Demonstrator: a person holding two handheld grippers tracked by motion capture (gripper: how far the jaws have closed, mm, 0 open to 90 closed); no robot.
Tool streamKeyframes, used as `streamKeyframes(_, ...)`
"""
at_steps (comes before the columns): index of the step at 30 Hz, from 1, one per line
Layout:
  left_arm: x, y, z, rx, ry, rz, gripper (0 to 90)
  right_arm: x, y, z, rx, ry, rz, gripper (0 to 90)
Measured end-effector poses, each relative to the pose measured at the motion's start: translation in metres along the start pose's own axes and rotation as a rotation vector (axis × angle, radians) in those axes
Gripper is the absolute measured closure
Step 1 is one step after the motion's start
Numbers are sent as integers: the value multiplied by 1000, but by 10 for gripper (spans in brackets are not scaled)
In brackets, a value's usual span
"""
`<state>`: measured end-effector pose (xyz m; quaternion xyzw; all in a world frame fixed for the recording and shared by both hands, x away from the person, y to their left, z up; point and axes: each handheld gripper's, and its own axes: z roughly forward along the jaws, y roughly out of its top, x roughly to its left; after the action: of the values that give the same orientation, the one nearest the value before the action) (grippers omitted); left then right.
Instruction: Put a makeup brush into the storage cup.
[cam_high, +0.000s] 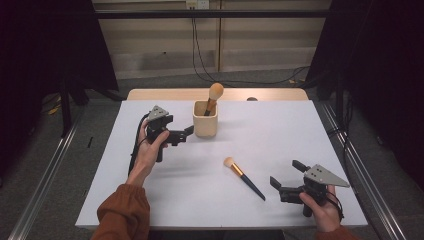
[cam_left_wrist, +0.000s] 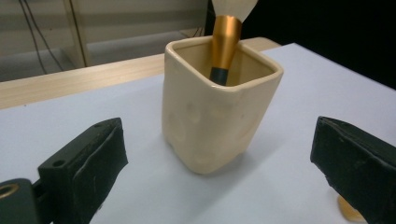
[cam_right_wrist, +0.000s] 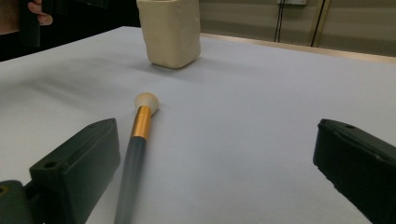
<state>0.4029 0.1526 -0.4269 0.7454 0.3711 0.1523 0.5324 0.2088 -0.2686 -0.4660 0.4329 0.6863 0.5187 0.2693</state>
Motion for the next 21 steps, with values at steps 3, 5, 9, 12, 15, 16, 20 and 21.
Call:
streamKeyframes(3, -1, -1, -7, -15, 14, 32, 22, 0, 0, 0, -1, -2, 2, 4)
streamKeyframes(5, 0, -3, -12, -26, 24, 32, 19, 0, 0, 0, 0, -2, -1, 4)
streamKeyframes(9, -1, -8, -21, -21, 38, 64, 17, -1, 0, 0, 1, -4, 2, 4)
streamKeyframes(12, -1, -13, -28, -32, 47, 70, 17, -1, 0, 0, 1, -4, -1, 4)
streamKeyframes(15, -2, -17, -36, -9, 48, 64, 30, 0, 0, 0, 1, -4, 3, 4)
streamKeyframes(16, -1, -19, -39, -11, 30, 56, 19, 0, 0, 0, 0, -3, 0, 3)
streamKeyframes(20, -3, -25, -50, -48, 31, 59, 20, 0, 0, 0, -1, -2, 0, 4)
streamKeyframes(21, -5, -26, -52, -53, 51, 82, 25, 0, 0, 0, -2, -2, 1, 4)
